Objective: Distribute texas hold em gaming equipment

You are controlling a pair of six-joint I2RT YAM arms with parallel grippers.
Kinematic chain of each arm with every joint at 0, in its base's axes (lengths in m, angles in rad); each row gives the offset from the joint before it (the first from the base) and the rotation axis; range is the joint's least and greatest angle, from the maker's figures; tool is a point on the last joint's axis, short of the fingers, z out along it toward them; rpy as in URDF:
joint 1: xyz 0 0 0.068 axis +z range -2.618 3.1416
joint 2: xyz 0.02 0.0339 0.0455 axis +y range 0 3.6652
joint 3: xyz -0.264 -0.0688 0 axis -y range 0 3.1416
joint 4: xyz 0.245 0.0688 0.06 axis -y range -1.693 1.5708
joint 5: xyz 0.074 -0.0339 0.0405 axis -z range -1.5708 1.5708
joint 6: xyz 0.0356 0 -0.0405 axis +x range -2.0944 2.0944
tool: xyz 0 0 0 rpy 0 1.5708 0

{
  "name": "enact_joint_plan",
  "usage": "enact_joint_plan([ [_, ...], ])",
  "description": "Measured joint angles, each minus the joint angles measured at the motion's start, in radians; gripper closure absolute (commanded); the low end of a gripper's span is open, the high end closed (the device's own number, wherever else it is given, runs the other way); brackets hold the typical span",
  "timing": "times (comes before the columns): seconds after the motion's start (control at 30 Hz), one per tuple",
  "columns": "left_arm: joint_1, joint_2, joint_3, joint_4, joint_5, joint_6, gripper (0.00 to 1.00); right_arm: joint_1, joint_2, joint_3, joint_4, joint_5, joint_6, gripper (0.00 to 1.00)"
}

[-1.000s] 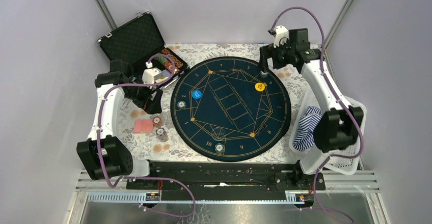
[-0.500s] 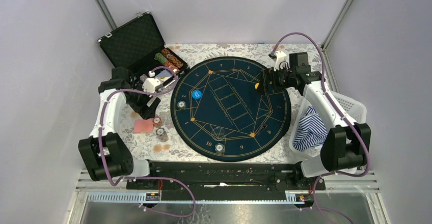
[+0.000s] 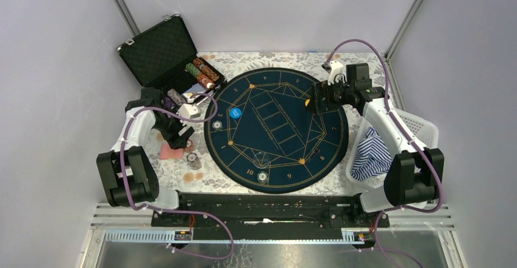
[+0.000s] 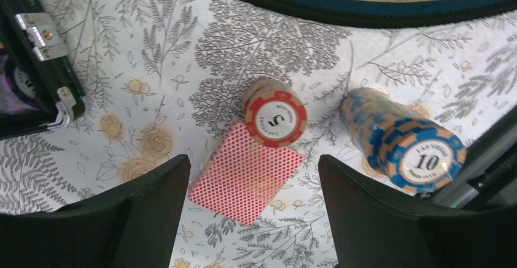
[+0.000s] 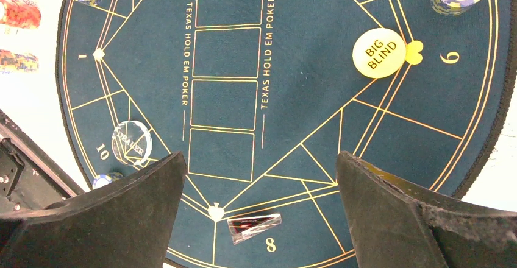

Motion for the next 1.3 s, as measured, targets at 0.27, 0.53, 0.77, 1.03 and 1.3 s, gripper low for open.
enact_joint_plan([
  [0.27, 0.006, -0.049, 0.080, -0.179, 0.031, 0.134, 0.15, 0.000, 0.002, -0.002, 0.000, 0.000, 0.000, 0.00],
  [0.53, 0.003, -0.182, 0.090, -0.399, 0.070, 0.295, 0.05, 0.000, 0.002, -0.004, 0.000, -0.002, 0.000, 0.00],
  [0.77, -0.047, -0.257, -0.019, -0.403, 0.062, 0.322, 0.01, 0.000, 0.010, -0.005, 0.000, -0.002, 0.000, 0.00],
  [1.03, -0.148, -0.270, -0.111, -0.286, 0.043, 0.305, 0.01, 0.000, 0.014, -0.005, 0.000, -0.003, 0.000, 0.01],
  [1.3, -0.159, -0.196, -0.150, -0.216, 0.047, 0.368, 0.02, 0.000, 0.015, -0.005, 0.000, -0.009, -0.001, 0.00],
])
